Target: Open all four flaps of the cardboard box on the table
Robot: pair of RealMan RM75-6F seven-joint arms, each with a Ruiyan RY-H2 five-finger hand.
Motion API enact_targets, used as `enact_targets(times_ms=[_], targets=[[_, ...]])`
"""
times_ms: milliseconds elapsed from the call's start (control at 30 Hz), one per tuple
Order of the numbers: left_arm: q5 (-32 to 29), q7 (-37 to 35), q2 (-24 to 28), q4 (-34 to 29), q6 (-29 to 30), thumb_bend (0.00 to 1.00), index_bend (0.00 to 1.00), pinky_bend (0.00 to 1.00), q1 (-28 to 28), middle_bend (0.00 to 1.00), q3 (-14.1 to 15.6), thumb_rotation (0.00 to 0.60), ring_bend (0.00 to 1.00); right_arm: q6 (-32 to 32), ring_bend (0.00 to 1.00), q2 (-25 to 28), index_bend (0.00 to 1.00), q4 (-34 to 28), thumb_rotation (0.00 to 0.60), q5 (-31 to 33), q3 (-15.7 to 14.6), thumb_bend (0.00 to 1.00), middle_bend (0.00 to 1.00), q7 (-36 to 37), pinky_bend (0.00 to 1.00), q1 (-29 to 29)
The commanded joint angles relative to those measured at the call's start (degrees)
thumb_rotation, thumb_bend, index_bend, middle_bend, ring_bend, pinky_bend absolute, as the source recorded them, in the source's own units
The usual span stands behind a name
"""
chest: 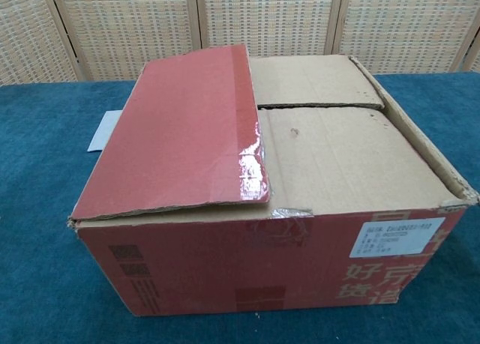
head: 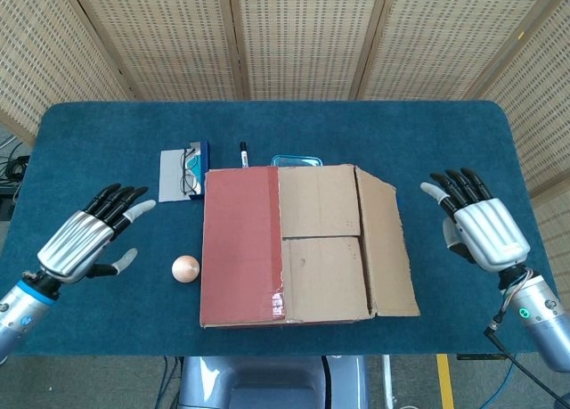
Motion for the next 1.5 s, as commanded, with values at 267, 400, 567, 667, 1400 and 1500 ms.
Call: enact_targets(times_ms=[267,400,567,667,1400,1500], targets=[[6.35,-13.6,2.14,2.78,-8.87,0.83,0.07,0.0,-12.08,0.0,-2.31,0.574,0.0,5.09,0.0,-5.46,0.1,0.81,0.6,2.99,-1.52,0.8,0.06,-6.32,0.0,-4.55],[8.06,-17.85,0.82,4.07,-11.81,0.93,0.07,0.0,-17.1,0.0,-2.9,0.512,0.0,7.27,0.0,-7.29,0.1,1.2,0.6,2.83,-2.09,0.8,0.06,-8.54,0.0,-6.2],[8.89,-22.04,-2.2,5.89,-14.7,1.0,0.09,0.0,-22.96,0.0,-3.68,0.38,0.0,9.36,0.0,-8.95,0.1,1.48,0.6,2.86,-2.52,0.8,0.06,-9.93,0.0,-7.97],[8.48,-23.71,-4.4,6.6,-16.58,1.0,0.12,0.0,-26.28,0.03,-4.1,0.3,0.0,10.49,0.0,-9.79,0.1,1.63,0.6,2.66,-2.71,0.8,0.06,-10.29,0.0,-8.94],[-0.46,-20.63,-16.47,10.37,-32.67,1.0,0.32,0.0,-43.24,0.23,-4.96,0.258,0.05,12.09,0.0,-9.9,0.1,1.26,0.6,0.89,-3.29,0.8,0.07,-9.27,0.0,-12.15],[-1.37,-19.21,-17.26,10.71,-33.03,1.0,0.35,0.0,-43.51,0.25,-4.72,0.259,0.07,11.91,0.0,-9.91,0.1,1.26,0.6,0.91,-3.26,0.8,0.07,-9.3,0.0,-12.22]])
